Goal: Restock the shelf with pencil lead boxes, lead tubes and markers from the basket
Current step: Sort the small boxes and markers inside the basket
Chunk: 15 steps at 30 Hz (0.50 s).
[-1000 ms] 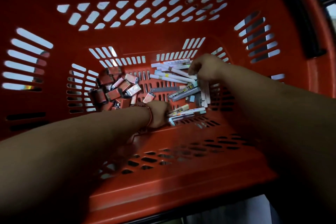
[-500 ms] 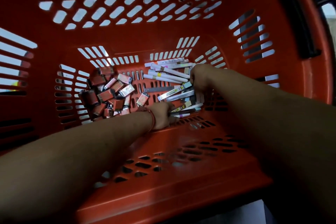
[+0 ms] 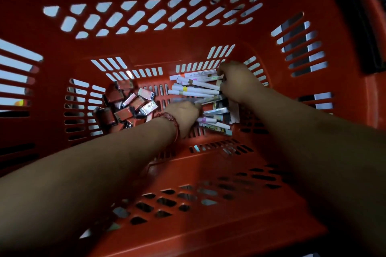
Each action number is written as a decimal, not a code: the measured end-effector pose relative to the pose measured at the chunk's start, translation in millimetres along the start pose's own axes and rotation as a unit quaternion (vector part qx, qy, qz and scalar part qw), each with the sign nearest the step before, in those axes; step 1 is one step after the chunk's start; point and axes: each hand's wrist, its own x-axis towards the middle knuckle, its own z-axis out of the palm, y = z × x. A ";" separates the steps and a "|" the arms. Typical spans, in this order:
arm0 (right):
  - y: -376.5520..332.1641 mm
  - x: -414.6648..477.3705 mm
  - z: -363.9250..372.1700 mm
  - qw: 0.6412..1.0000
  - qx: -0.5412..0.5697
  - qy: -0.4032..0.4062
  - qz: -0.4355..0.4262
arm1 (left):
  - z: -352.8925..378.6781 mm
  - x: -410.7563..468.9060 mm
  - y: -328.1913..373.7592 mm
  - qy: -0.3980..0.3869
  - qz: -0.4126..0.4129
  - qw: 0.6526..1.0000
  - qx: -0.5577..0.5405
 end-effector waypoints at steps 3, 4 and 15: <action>-4.8 -2.7 -5.4 0.995 -0.088 -0.030 0.035 | -7.0 2.7 -2.1 0.030 -0.015 0.999 0.012; -7.7 -3.6 -8.2 0.989 -0.125 -0.058 0.055 | -9.7 2.1 -3.5 0.038 -0.017 0.999 0.023; -8.4 -12.8 0.2 0.989 -0.053 -0.133 0.046 | -17.3 -10.9 -23.7 0.115 -0.053 0.991 0.039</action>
